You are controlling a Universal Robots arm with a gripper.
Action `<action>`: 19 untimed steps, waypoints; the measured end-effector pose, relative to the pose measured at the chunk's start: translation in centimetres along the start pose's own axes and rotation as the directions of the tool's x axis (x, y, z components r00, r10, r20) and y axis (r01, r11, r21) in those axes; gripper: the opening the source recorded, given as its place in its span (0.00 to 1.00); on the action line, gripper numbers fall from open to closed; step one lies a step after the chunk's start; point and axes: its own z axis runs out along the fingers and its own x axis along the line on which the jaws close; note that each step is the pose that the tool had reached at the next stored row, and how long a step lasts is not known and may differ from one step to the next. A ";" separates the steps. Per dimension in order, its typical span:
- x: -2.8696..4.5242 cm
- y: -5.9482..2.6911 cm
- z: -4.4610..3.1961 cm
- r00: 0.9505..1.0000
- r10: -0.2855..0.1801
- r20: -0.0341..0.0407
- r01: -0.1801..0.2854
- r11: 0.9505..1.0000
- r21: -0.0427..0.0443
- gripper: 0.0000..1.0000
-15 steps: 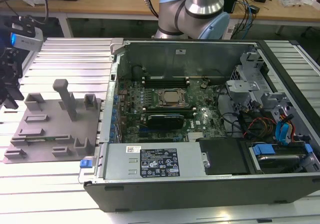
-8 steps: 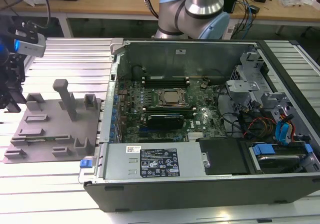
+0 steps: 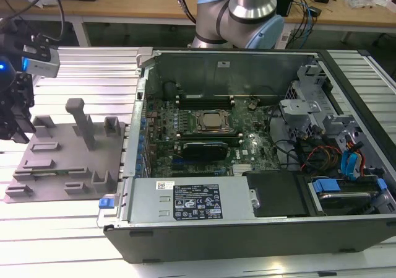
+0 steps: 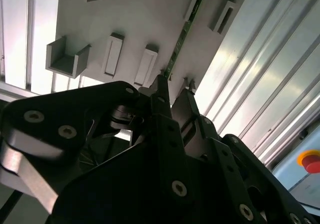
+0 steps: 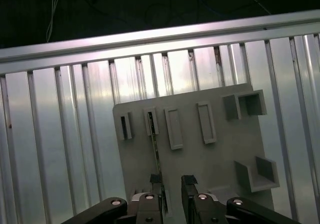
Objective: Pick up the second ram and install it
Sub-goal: 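Pick up the second ram and move it above second insertion slot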
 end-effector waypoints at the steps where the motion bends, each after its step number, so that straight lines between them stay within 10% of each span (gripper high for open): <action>1: 0.00 0.00 0.06 1.000 0.000 0.000 0.000 1.000 0.000 0.28; 19: 0.05 -0.09 1.92 1.000 0.000 0.000 0.000 1.000 0.000 0.28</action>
